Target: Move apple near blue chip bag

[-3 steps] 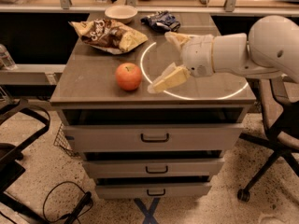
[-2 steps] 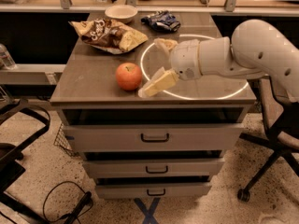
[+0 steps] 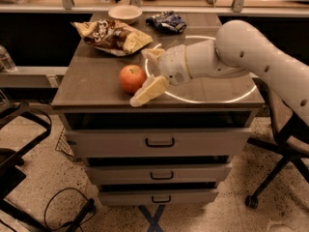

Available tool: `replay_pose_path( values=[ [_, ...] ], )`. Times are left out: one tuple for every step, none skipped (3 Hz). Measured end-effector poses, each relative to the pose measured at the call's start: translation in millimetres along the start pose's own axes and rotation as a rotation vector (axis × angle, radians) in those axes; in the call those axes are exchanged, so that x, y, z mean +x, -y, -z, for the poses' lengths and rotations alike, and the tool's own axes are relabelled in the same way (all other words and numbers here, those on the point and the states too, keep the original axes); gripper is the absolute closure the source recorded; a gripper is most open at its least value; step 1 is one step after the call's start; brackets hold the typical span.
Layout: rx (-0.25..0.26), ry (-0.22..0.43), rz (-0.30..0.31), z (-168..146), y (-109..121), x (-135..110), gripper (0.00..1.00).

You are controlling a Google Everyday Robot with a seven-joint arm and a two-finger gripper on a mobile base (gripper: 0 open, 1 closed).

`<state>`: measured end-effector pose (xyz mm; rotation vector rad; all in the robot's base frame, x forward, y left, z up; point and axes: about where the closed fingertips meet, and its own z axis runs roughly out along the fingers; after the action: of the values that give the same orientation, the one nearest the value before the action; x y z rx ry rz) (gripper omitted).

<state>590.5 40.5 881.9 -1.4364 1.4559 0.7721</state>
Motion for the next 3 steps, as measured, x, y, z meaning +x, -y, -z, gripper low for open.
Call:
replay_pose_path(
  values=[
    [-0.038, 0.002, -0.005, -14, 1, -2, 0.0],
    [-0.094, 0.04, -0.012, -39, 17, 2, 0.26],
    [-0.119, 0.072, -0.018, -52, 29, 7, 0.49]
  ],
)
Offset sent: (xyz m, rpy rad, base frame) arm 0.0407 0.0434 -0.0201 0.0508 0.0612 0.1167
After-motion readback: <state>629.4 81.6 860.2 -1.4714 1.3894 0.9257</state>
